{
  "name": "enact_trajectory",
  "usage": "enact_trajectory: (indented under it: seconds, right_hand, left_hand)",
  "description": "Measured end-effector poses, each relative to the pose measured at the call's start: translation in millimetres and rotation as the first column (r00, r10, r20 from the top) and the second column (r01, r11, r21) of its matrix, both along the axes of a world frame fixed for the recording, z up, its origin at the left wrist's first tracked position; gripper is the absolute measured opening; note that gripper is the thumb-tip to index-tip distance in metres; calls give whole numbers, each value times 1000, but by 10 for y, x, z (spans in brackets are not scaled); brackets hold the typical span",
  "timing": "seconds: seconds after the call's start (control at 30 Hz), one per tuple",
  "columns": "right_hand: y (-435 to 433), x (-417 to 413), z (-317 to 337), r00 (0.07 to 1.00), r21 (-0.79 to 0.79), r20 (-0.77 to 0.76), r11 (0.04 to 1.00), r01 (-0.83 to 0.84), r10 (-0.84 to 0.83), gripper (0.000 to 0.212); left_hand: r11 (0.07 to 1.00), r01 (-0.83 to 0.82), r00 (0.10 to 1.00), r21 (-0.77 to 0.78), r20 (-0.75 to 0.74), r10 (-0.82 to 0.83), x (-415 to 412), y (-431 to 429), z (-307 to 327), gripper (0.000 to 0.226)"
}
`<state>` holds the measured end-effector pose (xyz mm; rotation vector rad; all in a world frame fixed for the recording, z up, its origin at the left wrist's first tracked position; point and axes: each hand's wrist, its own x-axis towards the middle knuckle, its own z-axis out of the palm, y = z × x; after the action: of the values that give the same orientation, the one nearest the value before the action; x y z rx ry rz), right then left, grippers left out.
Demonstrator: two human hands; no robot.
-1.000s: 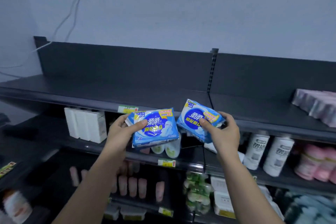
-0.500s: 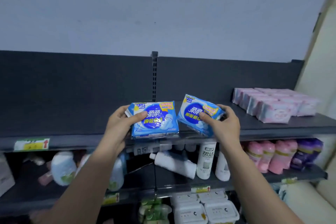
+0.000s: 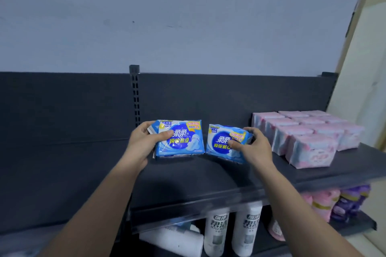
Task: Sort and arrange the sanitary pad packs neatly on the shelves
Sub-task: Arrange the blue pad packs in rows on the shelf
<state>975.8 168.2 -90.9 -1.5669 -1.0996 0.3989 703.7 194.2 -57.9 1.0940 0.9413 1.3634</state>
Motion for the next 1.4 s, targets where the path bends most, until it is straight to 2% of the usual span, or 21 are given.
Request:
enact_trajectory:
  seconds: [0.27,0.47,0.7,0.87,0.93,1.07,1.2,1.3,1.4]
  right_hand:
    - [641,454,-139,995,-53,-44,994,-91,89,54]
    - [1008,774,-153,979,-79,-25,975,-205,204,49]
    - [1372,965,-218,958,-84,-23,955,-286,285,56]
    - [1516,983,-235,966,-133,88,964,-229,241,74]
    - [1549,956,-235,966,-135,113,967,-218,234,80]
    - [1613,884,-270,953,-159,187,965,-209,238,73]
    - [1614,849,-241,927,-198,275,959,-203,253,72]
    - [1538,772,-143,851,-247,470,961,-125,232,76]
    - [1415,599,1,722,-158,659,977,-140,210,83]
  left_hand:
    - [999,-28,994,-44,-105,23,426,668,-130,42]
    - [999,-52,984,8,-169,53,665,1027,-284,49]
    - [991,-96,926,95,-356,124,885,1276,-413,45]
    - [976,-168,873,139,-438,213,976,1388,-495,49]
    - [967,-198,839,159,-483,251,980,1403,-526,50]
    - [957,-222,760,188,-581,290,985,1372,-563,55]
    - [947,-210,637,242,-701,321,1030,1315,-526,58]
    - [938,-194,502,287,-792,347,1022,1272,-496,67]
    - [935,-182,394,304,-849,352,979,1188,-463,78]
